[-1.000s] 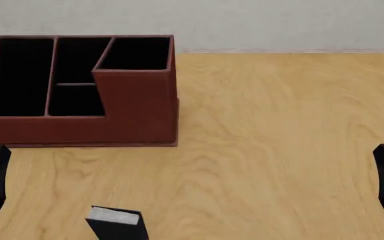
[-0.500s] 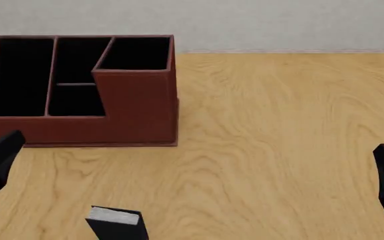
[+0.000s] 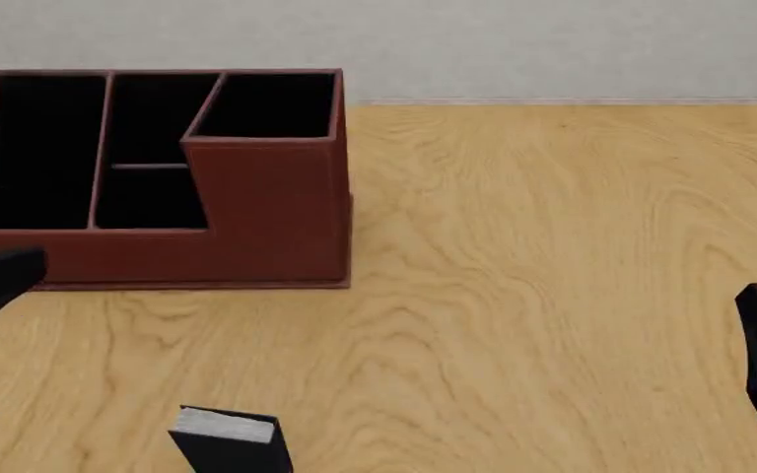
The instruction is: Pick up the book and place it in the left compartment of the caddy.
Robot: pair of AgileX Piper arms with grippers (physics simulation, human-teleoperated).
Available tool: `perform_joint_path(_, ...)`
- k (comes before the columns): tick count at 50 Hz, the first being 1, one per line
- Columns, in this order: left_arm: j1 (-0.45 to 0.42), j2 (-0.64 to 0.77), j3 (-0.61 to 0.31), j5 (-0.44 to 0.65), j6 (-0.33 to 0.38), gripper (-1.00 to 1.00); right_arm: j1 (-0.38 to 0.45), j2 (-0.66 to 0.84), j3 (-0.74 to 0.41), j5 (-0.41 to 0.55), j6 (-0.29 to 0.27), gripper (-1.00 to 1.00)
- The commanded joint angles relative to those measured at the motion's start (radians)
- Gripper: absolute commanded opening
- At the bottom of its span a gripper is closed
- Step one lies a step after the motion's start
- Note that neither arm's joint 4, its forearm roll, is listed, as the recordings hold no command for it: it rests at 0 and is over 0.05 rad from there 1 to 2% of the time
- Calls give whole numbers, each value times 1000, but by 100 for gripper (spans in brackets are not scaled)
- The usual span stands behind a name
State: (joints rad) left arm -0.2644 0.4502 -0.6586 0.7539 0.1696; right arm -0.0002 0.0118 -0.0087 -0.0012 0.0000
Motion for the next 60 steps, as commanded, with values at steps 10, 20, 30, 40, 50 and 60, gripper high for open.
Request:
perform_joint_path(10,-108,70,-195,230,444,100,0,-3,2,1,0,100)
perform_joint_path(20,-175,81,-262,274,613,100,0,-3,2,1,0,100)
perform_joint_path(30,-223,85,-237,301,696,100,0,-3,2,1,0,100)
perform_joint_path(40,-335,128,-167,319,708,100,0,-3,2,1,0,100)
perform_joint_path(50,-382,183,-170,322,695,100,0,-3,2,1,0,100)
perform_joint_path(60,-426,255,-123,299,635,100,0,-3,2,1,0,100)
